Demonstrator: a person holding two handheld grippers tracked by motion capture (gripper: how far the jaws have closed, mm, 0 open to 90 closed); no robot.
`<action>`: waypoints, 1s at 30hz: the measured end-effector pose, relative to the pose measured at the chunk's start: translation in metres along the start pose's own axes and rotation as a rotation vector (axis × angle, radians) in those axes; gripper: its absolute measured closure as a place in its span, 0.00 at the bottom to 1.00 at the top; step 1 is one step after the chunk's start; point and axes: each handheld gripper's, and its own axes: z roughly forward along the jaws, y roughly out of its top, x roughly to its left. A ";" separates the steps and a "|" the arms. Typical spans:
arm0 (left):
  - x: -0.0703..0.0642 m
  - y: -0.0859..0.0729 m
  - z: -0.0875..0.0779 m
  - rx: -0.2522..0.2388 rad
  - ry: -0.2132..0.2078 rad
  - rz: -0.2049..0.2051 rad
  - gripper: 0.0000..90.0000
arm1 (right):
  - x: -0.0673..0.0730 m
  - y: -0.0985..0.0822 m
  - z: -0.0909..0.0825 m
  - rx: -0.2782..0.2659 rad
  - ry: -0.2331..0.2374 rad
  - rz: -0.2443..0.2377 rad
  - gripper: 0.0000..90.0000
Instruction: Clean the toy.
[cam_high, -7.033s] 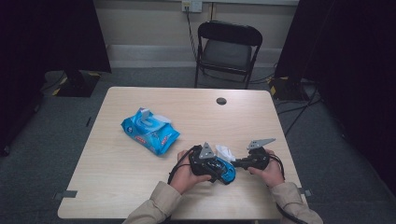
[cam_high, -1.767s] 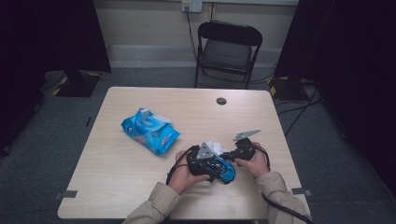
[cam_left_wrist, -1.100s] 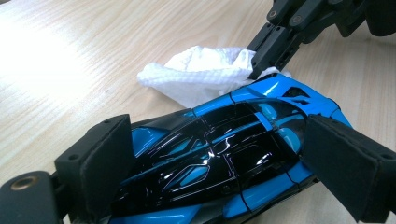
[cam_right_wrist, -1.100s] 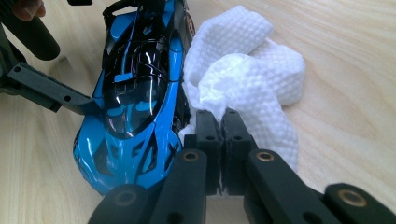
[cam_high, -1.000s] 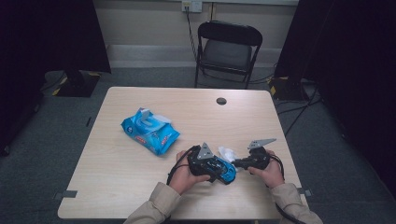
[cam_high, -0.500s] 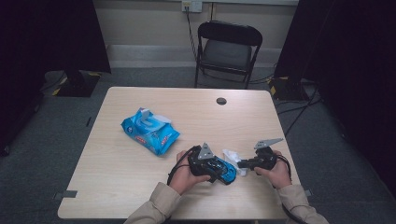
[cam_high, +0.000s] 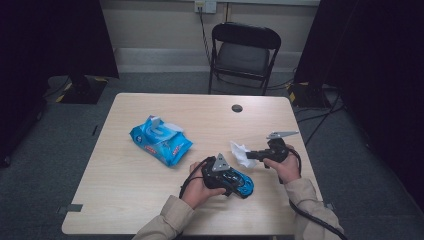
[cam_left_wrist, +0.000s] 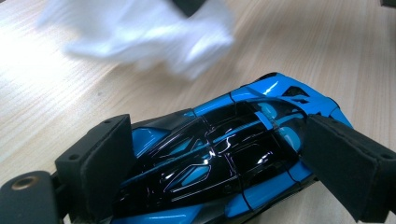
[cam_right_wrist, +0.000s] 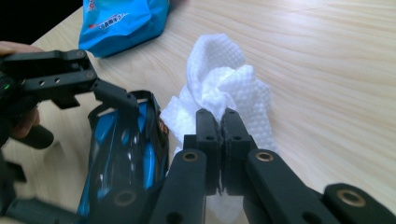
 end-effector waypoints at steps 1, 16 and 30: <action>0.000 0.000 0.000 0.000 0.000 0.000 0.10 | 0.002 0.003 0.006 0.010 -0.004 -0.009 0.98; 0.001 -0.001 0.000 -0.006 -0.002 0.003 0.10 | 0.028 0.021 0.084 0.071 0.033 -0.008 0.98; 0.001 -0.001 -0.001 -0.004 -0.001 0.004 0.10 | 0.028 0.015 0.088 0.142 -0.030 -0.074 0.98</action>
